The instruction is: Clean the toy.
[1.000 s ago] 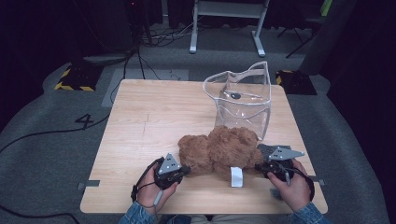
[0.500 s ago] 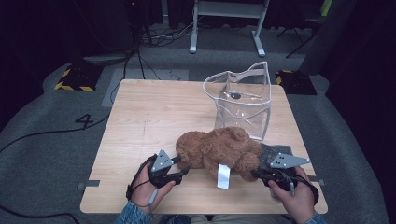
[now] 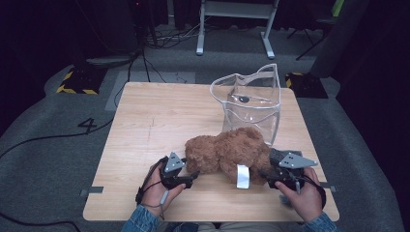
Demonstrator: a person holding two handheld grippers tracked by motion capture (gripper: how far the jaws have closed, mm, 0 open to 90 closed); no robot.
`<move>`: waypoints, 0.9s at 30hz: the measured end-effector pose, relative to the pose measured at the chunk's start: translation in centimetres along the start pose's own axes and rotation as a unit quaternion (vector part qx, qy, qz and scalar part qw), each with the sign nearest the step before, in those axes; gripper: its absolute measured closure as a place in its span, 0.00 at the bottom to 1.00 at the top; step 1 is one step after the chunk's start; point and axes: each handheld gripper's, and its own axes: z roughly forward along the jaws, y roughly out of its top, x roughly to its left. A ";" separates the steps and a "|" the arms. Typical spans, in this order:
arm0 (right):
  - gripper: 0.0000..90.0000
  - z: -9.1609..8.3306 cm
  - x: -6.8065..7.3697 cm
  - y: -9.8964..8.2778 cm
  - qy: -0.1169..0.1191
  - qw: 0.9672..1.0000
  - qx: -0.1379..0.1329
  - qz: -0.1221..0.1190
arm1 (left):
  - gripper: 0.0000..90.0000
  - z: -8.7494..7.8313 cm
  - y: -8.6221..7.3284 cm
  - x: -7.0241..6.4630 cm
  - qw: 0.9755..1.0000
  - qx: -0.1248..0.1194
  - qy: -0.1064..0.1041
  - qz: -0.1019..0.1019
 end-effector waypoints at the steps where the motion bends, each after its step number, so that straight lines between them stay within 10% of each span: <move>1: 0.43 0.4 0.0 0.1 0.002 1.000 0.002 0.000 | 0.37 0.2 0.1 0.0 1.000 0.002 0.001 0.005; 11: 0.84 1.4 1.1 1.4 0.032 0.999 0.032 -0.012 | 0.76 -0.2 0.4 -0.2 0.999 0.013 0.021 0.040; 20: 0.85 -2.0 2.8 1.8 0.077 0.997 0.012 0.003 | 0.82 -4.6 1.2 -1.1 0.999 0.035 -0.018 0.011; 27: 0.65 -2.0 2.4 0.0 0.061 0.998 0.018 0.007 | 0.81 -3.6 0.7 -1.1 0.999 0.030 -0.029 0.001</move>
